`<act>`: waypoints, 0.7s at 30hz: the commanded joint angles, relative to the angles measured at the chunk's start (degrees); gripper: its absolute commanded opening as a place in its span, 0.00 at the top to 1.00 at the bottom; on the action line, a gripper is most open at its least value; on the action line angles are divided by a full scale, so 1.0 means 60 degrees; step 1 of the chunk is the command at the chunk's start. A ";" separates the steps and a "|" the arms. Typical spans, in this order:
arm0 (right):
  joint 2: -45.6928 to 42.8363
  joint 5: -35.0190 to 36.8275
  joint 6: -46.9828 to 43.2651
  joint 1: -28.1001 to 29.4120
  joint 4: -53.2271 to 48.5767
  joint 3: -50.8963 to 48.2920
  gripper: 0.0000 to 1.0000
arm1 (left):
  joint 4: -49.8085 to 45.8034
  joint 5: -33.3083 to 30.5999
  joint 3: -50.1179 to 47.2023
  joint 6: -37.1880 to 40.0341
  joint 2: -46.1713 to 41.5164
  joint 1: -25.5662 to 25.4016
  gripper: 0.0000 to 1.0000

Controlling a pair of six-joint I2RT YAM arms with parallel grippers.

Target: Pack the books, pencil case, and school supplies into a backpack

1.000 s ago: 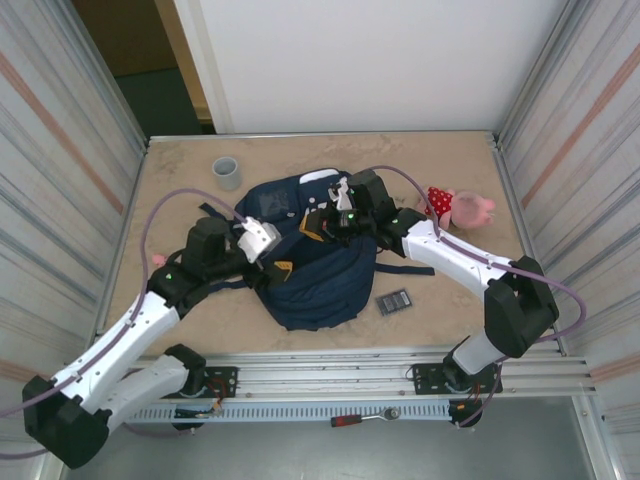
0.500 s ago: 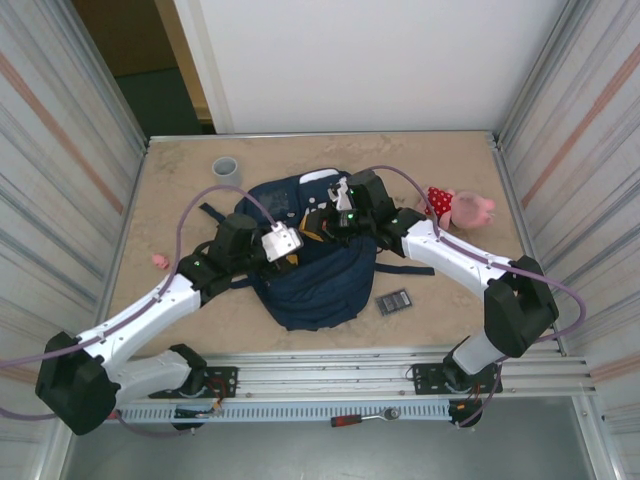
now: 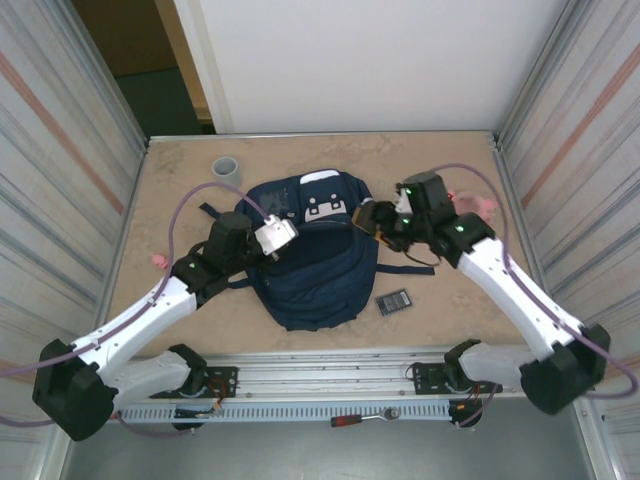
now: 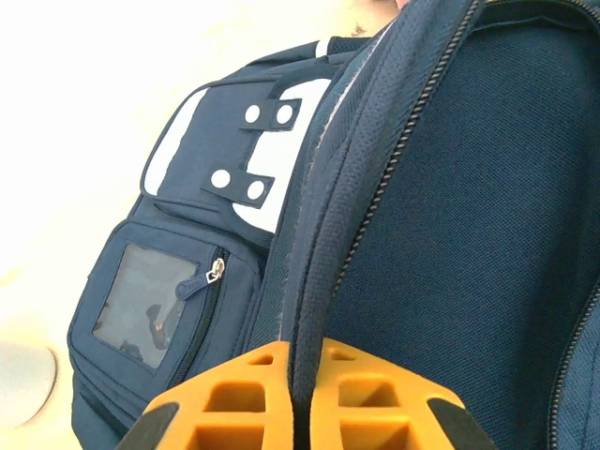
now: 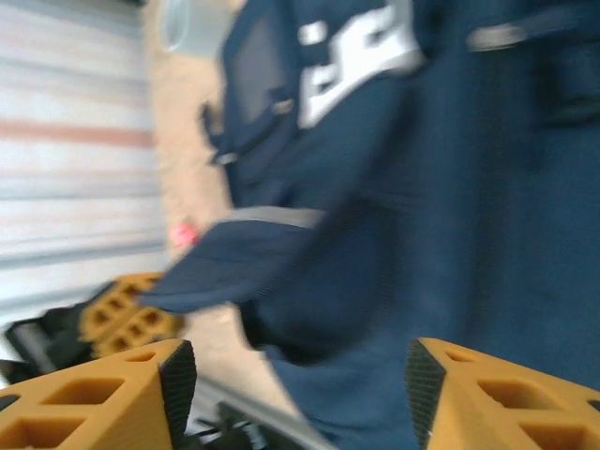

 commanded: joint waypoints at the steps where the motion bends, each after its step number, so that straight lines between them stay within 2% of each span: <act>1: -0.0718 0.1731 -0.0396 -0.0144 -0.3992 -0.0534 0.35 | 0.0066 -0.0243 0.0363 -0.0177 -0.0224 0.0099 1.00; 4: -0.0848 0.1964 -0.0284 -0.0295 -0.5314 -0.1042 0.33 | 0.0154 -0.0208 0.0320 -0.0206 -0.0192 0.0101 1.00; 7: -0.0797 0.1818 0.0015 -0.0256 -0.5481 -0.1773 0.33 | 0.0173 -0.0122 0.0312 -0.0279 -0.0097 0.0104 1.00; 12: -0.0631 0.1216 0.0393 -0.0161 -0.3996 -0.2842 0.31 | 0.0235 -0.0116 0.0316 -0.0347 -0.0052 0.0105 1.00; 17: 0.0324 0.1430 0.0256 -0.0035 -0.3376 -0.3046 0.31 | 0.0245 -0.0068 0.0349 -0.0435 -0.0036 0.0106 1.00; 21: 0.1115 0.0813 0.0213 0.0279 -0.2191 -0.3206 0.32 | 0.0307 -0.0090 0.0264 -0.0500 -0.0020 0.0104 1.00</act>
